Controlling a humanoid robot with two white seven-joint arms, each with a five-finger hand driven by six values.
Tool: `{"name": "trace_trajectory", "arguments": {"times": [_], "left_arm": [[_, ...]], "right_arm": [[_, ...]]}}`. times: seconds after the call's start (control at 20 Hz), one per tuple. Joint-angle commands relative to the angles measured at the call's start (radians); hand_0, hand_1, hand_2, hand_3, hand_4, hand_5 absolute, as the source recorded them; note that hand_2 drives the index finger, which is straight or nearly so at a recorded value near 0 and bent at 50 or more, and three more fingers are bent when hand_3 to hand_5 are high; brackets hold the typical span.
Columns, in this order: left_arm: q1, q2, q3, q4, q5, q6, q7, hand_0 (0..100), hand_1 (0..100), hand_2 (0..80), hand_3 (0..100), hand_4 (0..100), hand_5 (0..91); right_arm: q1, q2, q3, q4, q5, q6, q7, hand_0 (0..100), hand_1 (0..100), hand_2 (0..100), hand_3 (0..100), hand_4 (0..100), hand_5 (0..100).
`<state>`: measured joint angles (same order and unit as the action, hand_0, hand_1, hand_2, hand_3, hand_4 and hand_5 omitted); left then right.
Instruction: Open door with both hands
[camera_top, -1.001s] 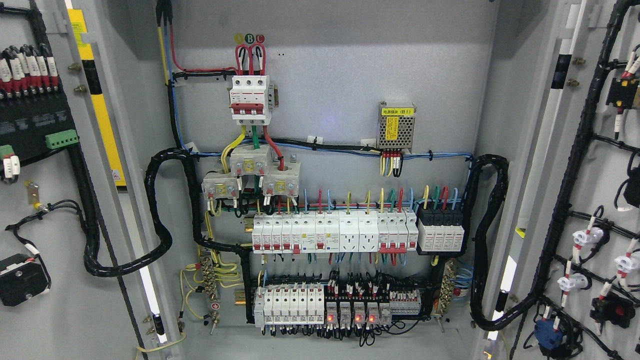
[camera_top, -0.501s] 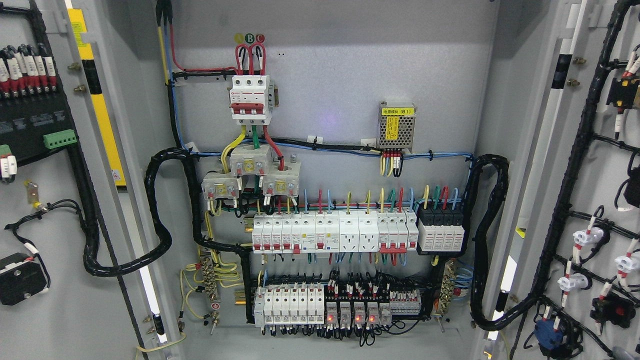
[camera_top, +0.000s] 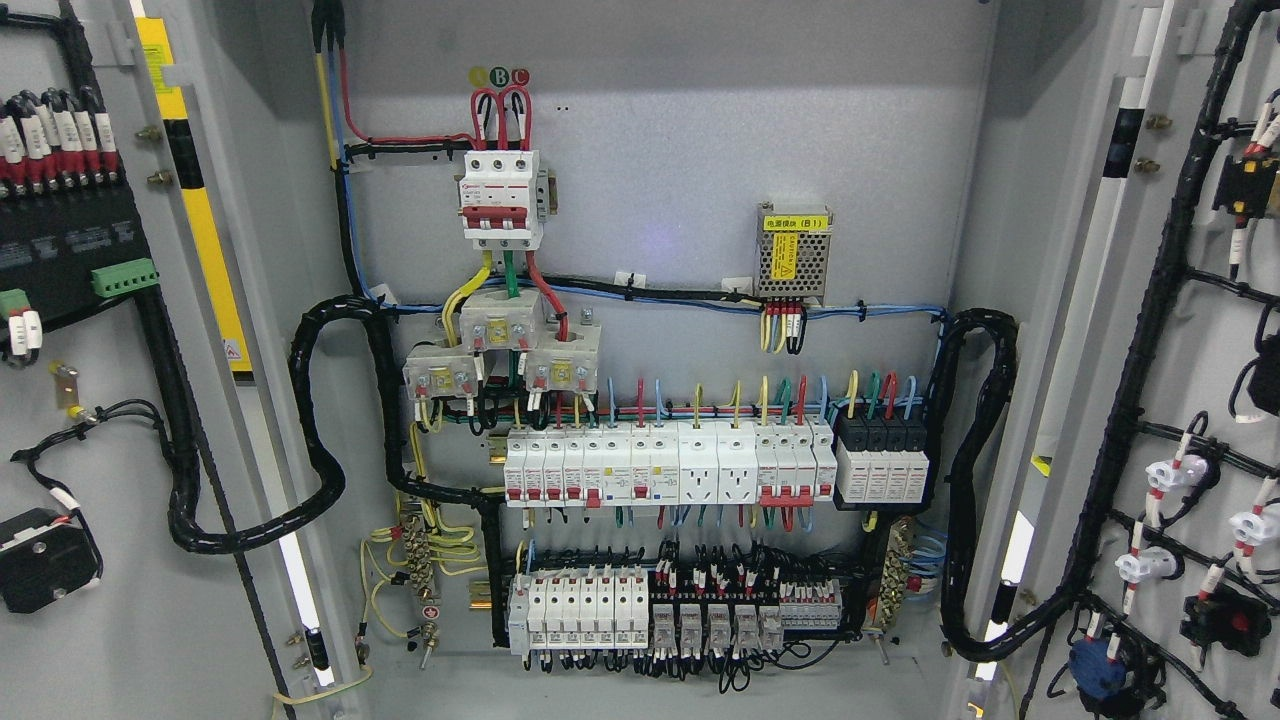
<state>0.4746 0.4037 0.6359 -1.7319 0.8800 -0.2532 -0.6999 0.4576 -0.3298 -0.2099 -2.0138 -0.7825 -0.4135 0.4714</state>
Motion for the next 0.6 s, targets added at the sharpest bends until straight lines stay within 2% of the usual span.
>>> {"name": "trace_trajectory", "arguments": {"times": [0.0,0.25,0.35,0.4,0.55], "left_arm": [[0.033,-0.055,-0.013,-0.207,0.002,-0.001,-0.001,0,0,0.0,0,0,0.0],[0.053,-0.071,-0.12,-0.256,-0.012,-0.011,0.0,0,0,0.0,0,0,0.0],[0.055,-0.085,-0.183,-0.262,-0.053,-0.026,0.0,0,0,0.0,0,0,0.0],[0.058,-0.107,-0.217,-0.262,-0.093,-0.043,0.002,0,0,0.0,0,0,0.0],[0.058,-0.219,-0.346,-0.2,-0.318,-0.128,0.004,0,0,0.0,0,0,0.0]], "right_arm": [[0.007,-0.003,0.112,0.122,0.0,0.001,0.0,22,7,0,0,0,0],[0.01,0.006,0.201,0.314,0.002,-0.001,-0.01,22,7,0,0,0,0],[0.009,0.006,0.242,0.412,0.003,-0.001,-0.01,22,7,0,0,0,0],[0.006,0.006,0.266,0.473,0.003,-0.002,-0.01,22,7,0,0,0,0],[-0.004,0.008,0.305,0.605,0.009,-0.004,-0.005,22,7,0,0,0,0]]}}
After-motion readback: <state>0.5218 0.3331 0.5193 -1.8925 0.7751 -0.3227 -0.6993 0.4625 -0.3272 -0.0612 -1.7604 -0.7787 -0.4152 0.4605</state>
